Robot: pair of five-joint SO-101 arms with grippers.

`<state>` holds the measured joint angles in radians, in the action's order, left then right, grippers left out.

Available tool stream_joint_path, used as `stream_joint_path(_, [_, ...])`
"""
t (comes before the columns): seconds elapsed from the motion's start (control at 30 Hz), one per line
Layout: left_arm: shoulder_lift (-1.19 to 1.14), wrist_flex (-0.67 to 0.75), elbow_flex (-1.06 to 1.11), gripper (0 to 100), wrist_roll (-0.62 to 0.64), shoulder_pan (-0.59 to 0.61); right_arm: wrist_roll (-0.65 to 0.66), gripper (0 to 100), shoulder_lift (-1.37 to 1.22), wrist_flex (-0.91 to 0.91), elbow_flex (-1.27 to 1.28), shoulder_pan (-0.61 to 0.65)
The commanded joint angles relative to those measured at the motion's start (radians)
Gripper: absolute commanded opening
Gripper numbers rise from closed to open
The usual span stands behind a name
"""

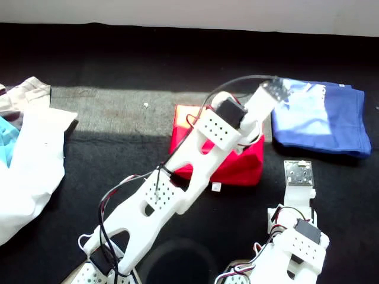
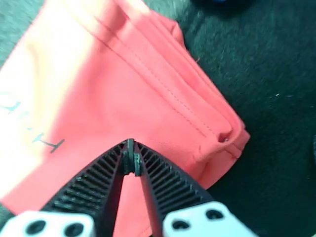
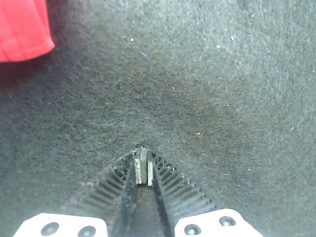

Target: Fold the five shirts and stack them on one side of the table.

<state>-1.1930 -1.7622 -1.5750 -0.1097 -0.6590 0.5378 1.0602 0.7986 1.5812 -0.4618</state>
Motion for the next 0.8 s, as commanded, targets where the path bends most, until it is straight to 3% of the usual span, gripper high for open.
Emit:
stream_joint_path(0.0, [-0.012, -0.006, -0.027, 1, 0.029, -0.038, 0.003, 0.9, 0.004, -0.031, 0.022, -0.018])
stream_joint_path(0.1, [0.022, -0.006, -0.025, 1, 0.095, -0.094, 0.003, 0.9, 0.004, -0.047, 0.022, -0.019])
stream_joint_path(0.3, [0.090, -0.008, 0.079, 1, 0.097, -0.148, 0.003, 0.9, 0.004, -0.050, 0.022, -0.019])
stream_joint_path(0.53, [0.226, 0.015, 0.179, 1, 0.095, -0.036, 0.003, 0.9, 0.004, -0.050, 0.022, -0.019])
stream_joint_path(0.77, [0.179, 0.321, 0.159, 1, 0.095, 0.108, -0.034, 0.9, 0.004, -0.047, 0.021, -0.022])
